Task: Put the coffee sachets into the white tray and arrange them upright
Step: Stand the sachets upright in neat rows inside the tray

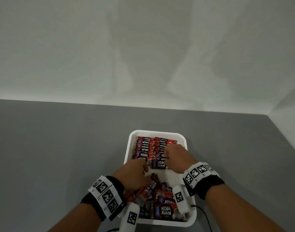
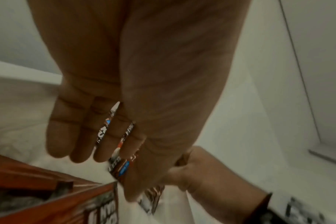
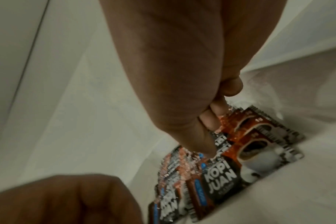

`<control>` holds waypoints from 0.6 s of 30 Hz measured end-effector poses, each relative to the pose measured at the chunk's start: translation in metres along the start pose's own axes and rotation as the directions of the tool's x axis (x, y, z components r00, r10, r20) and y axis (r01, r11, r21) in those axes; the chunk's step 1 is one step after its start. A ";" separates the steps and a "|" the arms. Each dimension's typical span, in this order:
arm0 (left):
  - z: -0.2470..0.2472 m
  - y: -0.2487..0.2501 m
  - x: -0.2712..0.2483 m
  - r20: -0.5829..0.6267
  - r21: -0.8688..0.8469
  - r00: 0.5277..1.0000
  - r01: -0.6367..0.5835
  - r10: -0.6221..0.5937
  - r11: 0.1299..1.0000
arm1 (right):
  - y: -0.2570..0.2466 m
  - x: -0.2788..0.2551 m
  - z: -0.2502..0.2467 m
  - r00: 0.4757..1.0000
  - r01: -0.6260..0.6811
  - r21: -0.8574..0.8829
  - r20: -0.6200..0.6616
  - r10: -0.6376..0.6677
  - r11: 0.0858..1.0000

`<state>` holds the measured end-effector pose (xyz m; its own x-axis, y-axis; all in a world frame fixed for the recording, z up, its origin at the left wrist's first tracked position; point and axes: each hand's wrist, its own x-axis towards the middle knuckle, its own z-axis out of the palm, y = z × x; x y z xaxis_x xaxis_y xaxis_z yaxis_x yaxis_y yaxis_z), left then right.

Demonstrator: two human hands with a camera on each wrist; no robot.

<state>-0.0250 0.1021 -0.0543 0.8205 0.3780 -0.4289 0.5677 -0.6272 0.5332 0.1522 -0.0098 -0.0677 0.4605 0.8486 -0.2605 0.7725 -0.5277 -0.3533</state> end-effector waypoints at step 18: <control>-0.001 0.004 -0.009 -0.033 -0.665 0.999 -0.030 0.011 0.746 | -0.014 -0.078 0.011 0.926 0.126 -0.019 0.360 -0.111 0.992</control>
<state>-0.0297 0.0973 -0.0474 0.8283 0.3935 -0.3989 0.4439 -0.0264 0.8957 0.1003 -0.0691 -0.0519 0.1830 0.8307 -0.5257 0.8325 -0.4154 -0.3666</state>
